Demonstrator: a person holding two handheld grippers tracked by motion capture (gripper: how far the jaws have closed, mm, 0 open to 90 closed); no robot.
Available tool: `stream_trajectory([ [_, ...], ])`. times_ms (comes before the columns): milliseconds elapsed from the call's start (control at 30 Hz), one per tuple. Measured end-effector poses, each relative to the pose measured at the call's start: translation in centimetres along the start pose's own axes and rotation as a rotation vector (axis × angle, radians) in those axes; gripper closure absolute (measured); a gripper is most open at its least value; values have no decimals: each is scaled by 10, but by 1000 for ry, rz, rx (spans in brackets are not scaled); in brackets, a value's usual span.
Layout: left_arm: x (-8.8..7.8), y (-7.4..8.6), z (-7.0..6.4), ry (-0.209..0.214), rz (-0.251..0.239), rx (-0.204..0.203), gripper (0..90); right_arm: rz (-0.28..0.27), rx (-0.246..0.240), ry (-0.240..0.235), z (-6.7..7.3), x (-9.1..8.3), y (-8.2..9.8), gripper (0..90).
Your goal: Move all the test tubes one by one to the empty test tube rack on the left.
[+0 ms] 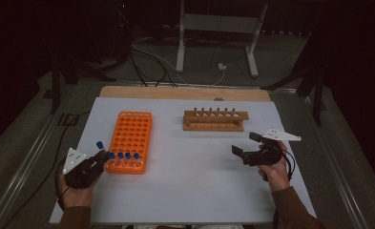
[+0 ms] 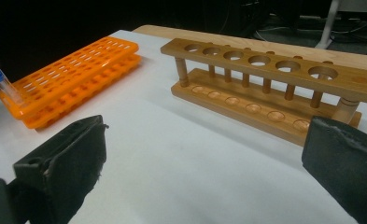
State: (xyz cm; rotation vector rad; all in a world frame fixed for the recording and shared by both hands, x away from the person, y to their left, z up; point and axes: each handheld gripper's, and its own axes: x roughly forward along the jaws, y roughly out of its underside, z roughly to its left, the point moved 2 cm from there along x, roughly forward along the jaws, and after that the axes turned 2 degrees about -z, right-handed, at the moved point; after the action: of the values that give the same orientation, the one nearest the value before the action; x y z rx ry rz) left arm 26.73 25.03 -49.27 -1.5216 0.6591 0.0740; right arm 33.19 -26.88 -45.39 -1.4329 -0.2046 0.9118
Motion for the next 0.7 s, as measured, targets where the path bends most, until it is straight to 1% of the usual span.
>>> stream_trajectory([
  [33, 3, 3, -1, -3, 23, 9, 781, 1, 0, 0, 0, 0, 0, 1],
  [67, 4, 4, -2, -2, 30, 18, 782, 1, -1, -1, 0, 0, 1, 1],
  [167, 4, 3, -4, -17, 56, 34, 783, 1, -4, -3, 1, -1, 1, 1],
  [200, 5, 4, -4, -26, 80, 42, 784, 0, -3, -3, 0, -1, 1, 1],
  [267, 6, 8, -5, -26, 88, 43, 785, 2, -4, -2, 0, -1, 2, 1],
  [300, 7, 8, -4, -26, 102, 39, 784, 4, -5, -2, 1, -1, 2, 1],
  [367, 7, 10, -5, -22, 104, 50, 784, 4, -8, -4, 1, -2, 3, 1],
  [400, 7, 10, -6, -27, 107, 57, 784, 4, -9, -4, 1, -2, 3, 1],
  [567, 6, 11, -5, -19, 101, 40, 777, 5, -3, -2, 1, -3, 4, 1],
  [600, 6, 11, -5, -15, 98, 29, 769, 3, -4, -1, 2, -4, 5, 1],
  [667, 4, 10, -4, -7, 89, 5, 741, 2, -9, 3, 2, -6, 7, 1],
  [700, 3, 10, -4, -7, 81, 2, 711, 2, -10, 6, 1, -7, 8, 1],
])
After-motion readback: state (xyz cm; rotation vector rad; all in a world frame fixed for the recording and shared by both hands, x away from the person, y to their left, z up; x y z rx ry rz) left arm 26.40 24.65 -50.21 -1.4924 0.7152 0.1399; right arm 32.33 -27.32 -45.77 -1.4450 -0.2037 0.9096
